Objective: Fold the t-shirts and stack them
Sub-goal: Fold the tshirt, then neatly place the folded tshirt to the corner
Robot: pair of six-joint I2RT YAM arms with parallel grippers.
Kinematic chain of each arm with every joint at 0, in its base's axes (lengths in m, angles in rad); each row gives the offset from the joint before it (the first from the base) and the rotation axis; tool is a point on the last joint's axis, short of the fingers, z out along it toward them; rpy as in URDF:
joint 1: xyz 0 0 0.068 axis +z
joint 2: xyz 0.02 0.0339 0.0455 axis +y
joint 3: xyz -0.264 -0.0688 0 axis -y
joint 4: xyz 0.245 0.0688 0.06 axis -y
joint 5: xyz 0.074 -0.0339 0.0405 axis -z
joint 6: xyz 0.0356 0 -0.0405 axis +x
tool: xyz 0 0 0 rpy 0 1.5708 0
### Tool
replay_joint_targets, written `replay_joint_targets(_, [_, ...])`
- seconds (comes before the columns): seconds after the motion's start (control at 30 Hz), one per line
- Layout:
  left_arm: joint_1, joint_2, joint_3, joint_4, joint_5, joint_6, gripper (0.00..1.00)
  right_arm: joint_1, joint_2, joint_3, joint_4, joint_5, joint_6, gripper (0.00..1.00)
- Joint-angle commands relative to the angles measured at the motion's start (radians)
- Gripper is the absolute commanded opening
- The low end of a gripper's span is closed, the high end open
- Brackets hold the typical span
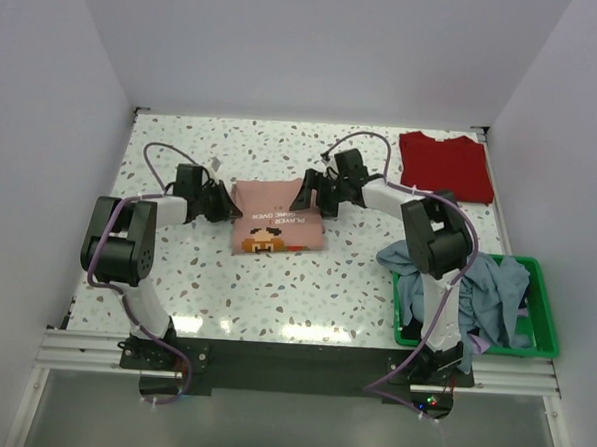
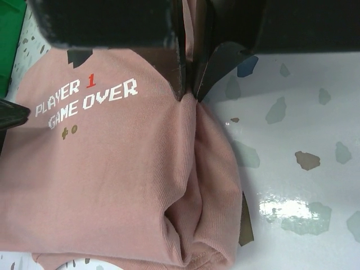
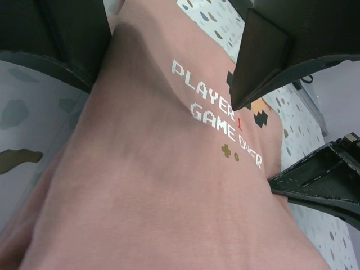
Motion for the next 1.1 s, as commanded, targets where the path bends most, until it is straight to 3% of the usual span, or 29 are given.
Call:
replay_joint_targets(0.0, [0.001, 0.004, -0.037, 0.002, 0.017, -0.017, 0.0, 0.031, 0.034, -0.06, -0.052, 0.044, -0.007, 0.75])
replay_joint_targets(0.1, [0.001, 0.001, -0.043, 0.005, 0.02, -0.022, 0.0, 0.033, 0.034, -0.057, -0.058, 0.061, -0.007, 0.6])
replay_joint_targets(0.33, [0.0, -0.013, -0.066, 0.037, 0.04, -0.051, 0.0, 0.034, 0.035, -0.045, -0.024, 0.061, 0.021, 0.4])
replay_joint_targets(0.37, [0.0, -0.013, -0.067, 0.04, 0.044, -0.057, 0.0, 0.034, 0.04, -0.04, -0.027, 0.058, 0.022, 0.36])
replay_joint_targets(0.4, [0.0, -0.013, -0.07, 0.043, 0.043, -0.06, 0.0, 0.036, 0.038, -0.034, -0.033, 0.059, 0.021, 0.25])
replay_joint_targets(0.47, [0.0, -0.017, -0.07, 0.043, 0.043, -0.062, 0.17, 0.034, 0.026, -0.028, -0.062, 0.076, -0.001, 0.12])
replay_joint_targets(0.5, [0.0, -0.023, -0.069, 0.04, 0.043, -0.06, 0.26, 0.034, 0.02, -0.022, -0.075, 0.085, -0.008, 0.0])
replay_joint_targets(0.53, [0.0, -0.034, -0.067, 0.037, 0.04, -0.059, 0.41, 0.031, 0.014, -0.017, -0.09, 0.096, -0.018, 0.0])
replay_joint_targets(0.6, [0.0, -0.054, -0.061, 0.025, 0.027, -0.056, 0.56, 0.024, -0.002, 0.012, -0.142, 0.122, -0.054, 0.0])
replay_joint_targets(0.63, [0.001, -0.06, -0.058, 0.022, 0.024, -0.054, 0.69, 0.021, -0.005, 0.027, -0.169, 0.131, -0.07, 0.0])
replay_joint_targets(0.77, [0.0, -0.094, -0.046, 0.01, 0.014, -0.05, 0.93, -0.027, -0.026, 0.124, -0.35, 0.202, -0.191, 0.0])
replay_joint_targets(0.83, [0.001, -0.112, -0.043, 0.005, 0.011, -0.05, 1.0, -0.064, -0.032, 0.179, -0.401, 0.216, -0.247, 0.0])
replay_joint_targets(1.07, [0.001, -0.146, -0.029, -0.01, -0.009, -0.033, 1.0, -0.144, -0.015, 0.381, -0.639, 0.338, -0.424, 0.0])
